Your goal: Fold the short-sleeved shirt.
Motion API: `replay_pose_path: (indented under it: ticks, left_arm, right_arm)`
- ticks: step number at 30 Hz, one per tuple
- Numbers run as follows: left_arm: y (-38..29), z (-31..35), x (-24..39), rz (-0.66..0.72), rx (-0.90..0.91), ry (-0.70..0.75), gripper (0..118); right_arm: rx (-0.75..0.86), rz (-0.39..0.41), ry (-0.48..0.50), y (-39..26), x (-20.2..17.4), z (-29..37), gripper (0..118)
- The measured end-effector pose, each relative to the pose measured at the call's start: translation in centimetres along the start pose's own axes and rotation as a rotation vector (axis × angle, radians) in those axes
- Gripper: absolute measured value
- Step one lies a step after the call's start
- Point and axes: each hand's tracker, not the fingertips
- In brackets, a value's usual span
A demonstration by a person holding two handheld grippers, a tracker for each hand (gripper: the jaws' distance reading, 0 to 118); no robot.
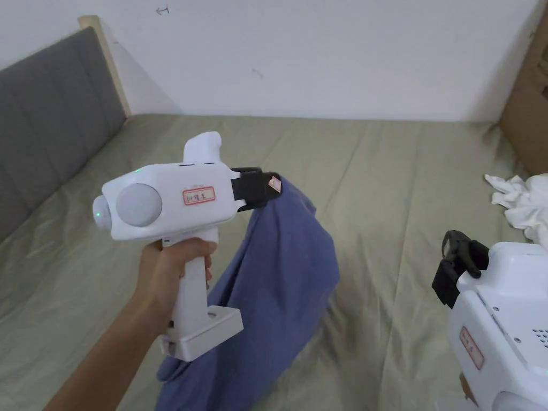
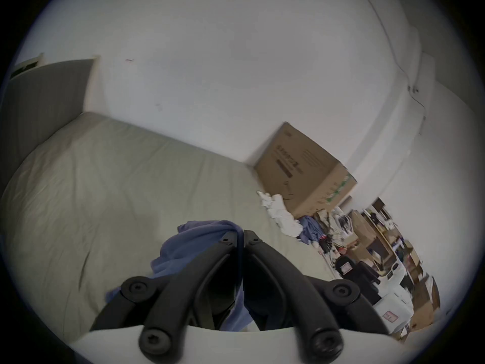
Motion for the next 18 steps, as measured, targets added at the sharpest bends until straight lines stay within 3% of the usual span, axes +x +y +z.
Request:
replay_pose_path:
  ticks: [11,18]
  left_arm:
    - [-3.2,-8.4,7.2,-0.126,-0.194,-0.151,7]
    - [-10.7,-14.1,5.9,-0.213,-0.411,-0.062,7]
  right_arm:
    - [0.016,-0.002,-0.132,0.3,5.3,2.6,2]
    - [-0.009,-0.009,-0.168,-0.8,6.5,3.3,2]
